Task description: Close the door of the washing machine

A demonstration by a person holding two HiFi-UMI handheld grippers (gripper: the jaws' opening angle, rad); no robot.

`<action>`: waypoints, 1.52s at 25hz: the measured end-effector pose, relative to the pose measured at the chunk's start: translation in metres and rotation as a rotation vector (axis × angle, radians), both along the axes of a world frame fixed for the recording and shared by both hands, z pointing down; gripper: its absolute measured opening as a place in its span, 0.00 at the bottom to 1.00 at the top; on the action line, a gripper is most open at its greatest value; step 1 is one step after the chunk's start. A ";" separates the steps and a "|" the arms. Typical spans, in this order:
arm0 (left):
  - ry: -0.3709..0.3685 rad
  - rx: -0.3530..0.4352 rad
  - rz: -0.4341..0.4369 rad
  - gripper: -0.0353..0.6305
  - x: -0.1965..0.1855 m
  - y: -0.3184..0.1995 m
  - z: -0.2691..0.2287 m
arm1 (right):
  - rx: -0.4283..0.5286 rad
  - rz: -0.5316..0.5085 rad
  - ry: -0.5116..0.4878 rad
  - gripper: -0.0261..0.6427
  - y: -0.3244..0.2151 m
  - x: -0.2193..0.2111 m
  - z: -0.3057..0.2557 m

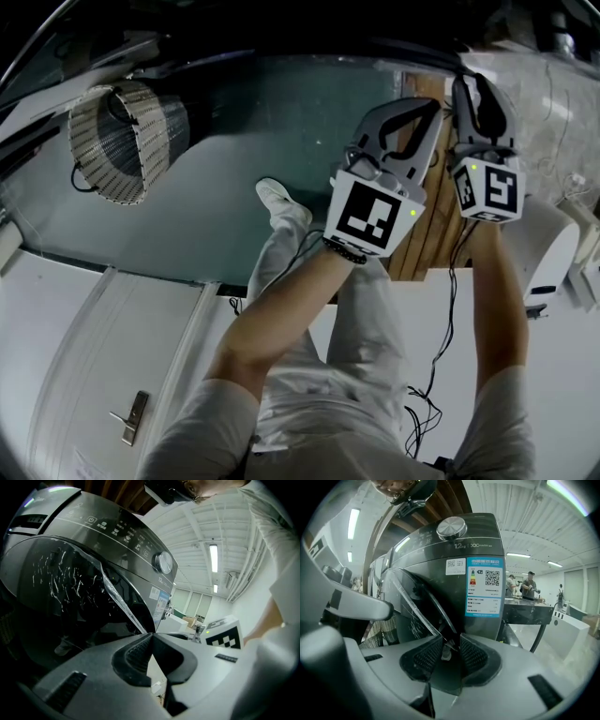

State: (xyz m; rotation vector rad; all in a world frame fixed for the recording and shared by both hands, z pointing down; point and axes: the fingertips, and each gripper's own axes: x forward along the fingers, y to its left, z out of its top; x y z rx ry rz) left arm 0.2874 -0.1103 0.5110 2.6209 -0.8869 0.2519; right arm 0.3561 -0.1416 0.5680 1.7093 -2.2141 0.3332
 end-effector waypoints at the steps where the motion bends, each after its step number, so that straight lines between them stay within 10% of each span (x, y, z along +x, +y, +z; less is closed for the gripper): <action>1: 0.000 0.000 0.001 0.06 0.000 0.000 0.000 | -0.005 0.007 -0.001 0.21 0.000 0.000 0.000; 24: -0.049 0.087 -0.010 0.06 -0.062 0.013 -0.041 | 0.028 0.172 -0.087 0.06 0.024 0.000 -0.042; 38: -0.029 0.139 -0.181 0.06 -0.216 0.044 -0.228 | 0.055 0.106 -0.192 0.06 0.114 -0.065 -0.240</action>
